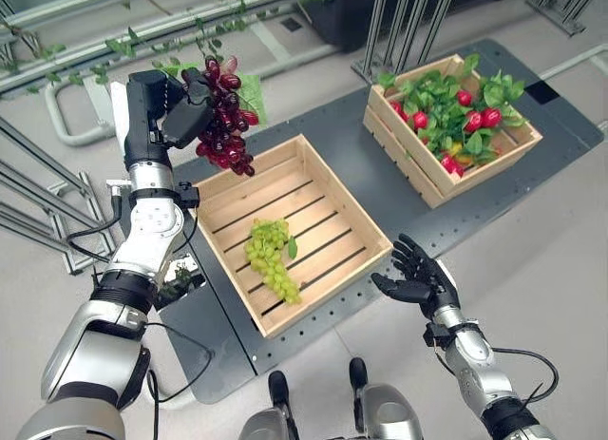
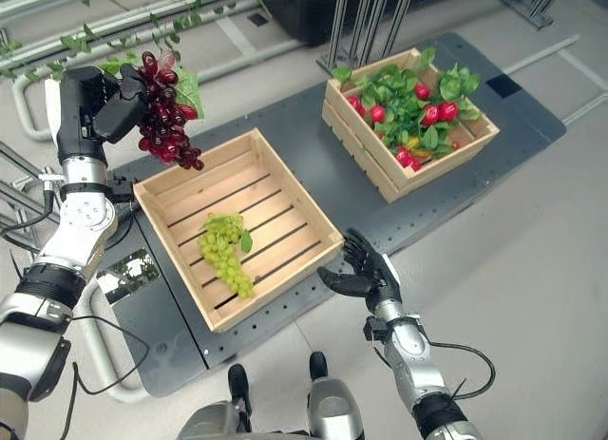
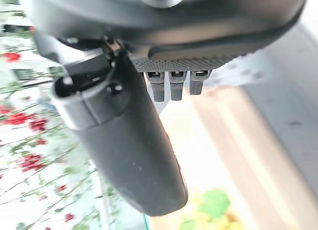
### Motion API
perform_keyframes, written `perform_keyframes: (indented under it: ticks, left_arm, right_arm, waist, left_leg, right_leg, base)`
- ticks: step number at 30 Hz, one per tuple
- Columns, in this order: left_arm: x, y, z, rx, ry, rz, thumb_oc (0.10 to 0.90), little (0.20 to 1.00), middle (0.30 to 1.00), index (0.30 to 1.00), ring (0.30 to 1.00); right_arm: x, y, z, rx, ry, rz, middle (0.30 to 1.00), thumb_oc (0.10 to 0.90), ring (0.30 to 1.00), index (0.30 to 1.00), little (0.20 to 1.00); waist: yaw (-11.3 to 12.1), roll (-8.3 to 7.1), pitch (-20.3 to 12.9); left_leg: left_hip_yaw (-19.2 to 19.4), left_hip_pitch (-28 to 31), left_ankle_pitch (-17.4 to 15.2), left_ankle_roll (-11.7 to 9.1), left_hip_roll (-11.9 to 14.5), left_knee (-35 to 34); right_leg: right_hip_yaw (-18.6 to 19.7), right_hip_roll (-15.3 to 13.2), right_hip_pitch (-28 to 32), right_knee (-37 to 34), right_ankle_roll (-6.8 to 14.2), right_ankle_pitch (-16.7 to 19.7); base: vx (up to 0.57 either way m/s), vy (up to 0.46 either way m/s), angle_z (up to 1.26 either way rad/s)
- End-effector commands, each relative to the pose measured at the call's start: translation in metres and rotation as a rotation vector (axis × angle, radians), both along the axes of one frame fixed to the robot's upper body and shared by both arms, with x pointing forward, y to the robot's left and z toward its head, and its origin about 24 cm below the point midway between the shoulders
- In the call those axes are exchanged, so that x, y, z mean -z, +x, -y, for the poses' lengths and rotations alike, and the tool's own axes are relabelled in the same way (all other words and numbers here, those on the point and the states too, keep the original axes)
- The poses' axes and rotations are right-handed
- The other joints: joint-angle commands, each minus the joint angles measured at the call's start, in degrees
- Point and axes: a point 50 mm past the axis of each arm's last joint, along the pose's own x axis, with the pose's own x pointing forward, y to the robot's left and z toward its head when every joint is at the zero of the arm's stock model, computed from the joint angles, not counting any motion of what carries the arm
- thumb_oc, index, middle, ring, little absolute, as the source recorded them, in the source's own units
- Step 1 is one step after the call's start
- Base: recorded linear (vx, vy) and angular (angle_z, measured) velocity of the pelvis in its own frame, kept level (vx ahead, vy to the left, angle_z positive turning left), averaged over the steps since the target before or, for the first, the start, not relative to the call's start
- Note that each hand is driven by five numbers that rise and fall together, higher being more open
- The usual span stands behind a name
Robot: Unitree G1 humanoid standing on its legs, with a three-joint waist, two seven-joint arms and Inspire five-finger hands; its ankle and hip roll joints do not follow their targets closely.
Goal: Pick up the fruits from the basket on one side to the basket on the other side
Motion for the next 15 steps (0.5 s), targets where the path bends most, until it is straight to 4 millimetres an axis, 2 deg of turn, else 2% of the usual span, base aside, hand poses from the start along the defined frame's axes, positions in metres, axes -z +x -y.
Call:
perform_keyframes:
  ticks: [1,3,7,10,13,15]
  left_arm:
    - [-0.032,-0.005,0.002,0.047,-0.103,0.198,0.4,0.3,0.3,0.3,0.3]
    - [-0.04,-0.002,0.008,0.099,-0.138,0.21,0.4,0.3,0.3,0.3,0.3]
    - [-0.05,0.002,0.013,0.167,-0.179,0.212,0.4,0.3,0.3,0.3,0.3]
    - [-0.058,0.008,0.023,0.26,-0.199,0.194,0.4,0.3,0.3,0.3,0.3]
    - [-0.061,0.01,0.033,0.316,-0.186,0.178,0.4,0.3,0.3,0.3,0.3]
    - [-0.065,0.012,0.049,0.389,-0.179,0.15,0.4,0.3,0.3,0.3,0.3]
  right_arm:
    - [-0.024,-0.004,0.017,-0.071,-0.054,0.142,0.9,0.8,0.9,0.9,0.9]
    - [-0.049,0.007,0.014,-0.138,-0.02,0.225,0.9,0.8,0.9,0.9,0.9]
    - [-0.077,0.021,0.005,-0.227,0.009,0.3,0.9,0.8,0.9,0.9,0.9]
    - [-0.116,0.039,-0.013,-0.321,0.023,0.383,0.9,0.8,0.9,0.9,0.9]
    - [-0.135,0.046,-0.024,-0.364,0.016,0.422,0.9,0.8,0.9,0.9,0.9]
    - [-0.154,0.053,-0.038,-0.414,0.003,0.445,0.9,0.8,0.9,0.9,0.9]
  waist:
    - [-0.6,3.48,-12.0]
    - [-0.1,3.81,-12.5]
    - [0.2,4.04,-13.1]
    - [0.4,4.37,-13.8]
    - [0.6,4.5,-14.2]
    - [1.1,4.54,-14.5]
  left_leg:
    - [-0.5,-1.0,-6.2,-2.3,1.5,3.8]
    - [-0.8,-0.4,-5.7,-2.5,1.5,2.2]
    - [-1.2,-0.2,-5.1,-2.8,1.5,1.0]
    - [-1.1,0.3,-5.2,-2.9,1.6,0.8]
    - [-1.0,0.6,-5.2,-3.0,1.8,0.8]
    - [-1.2,0.7,-5.2,-3.0,1.9,0.8]
  right_leg:
    - [0.0,-4.7,-3.6,1.0,2.0,4.6]
    - [-0.7,-4.6,-2.7,-0.1,2.1,4.6]
    - [-1.4,-4.4,-1.9,-0.9,2.0,4.6]
    - [-1.6,-4.3,-1.1,-1.8,1.8,4.6]
    - [-1.5,-4.2,-0.6,-2.2,1.6,4.6]
    - [-1.4,-4.0,-0.2,-2.3,1.4,4.4]
  base:
    - [0.01,-0.036,-0.01]
    - [0.0,-0.04,0.0]
    - [0.0,-0.005,-0.01]
    - [0.0,-0.006,-0.03]
    - [0.01,-0.001,0.0]
    - [0.01,-0.017,0.0]
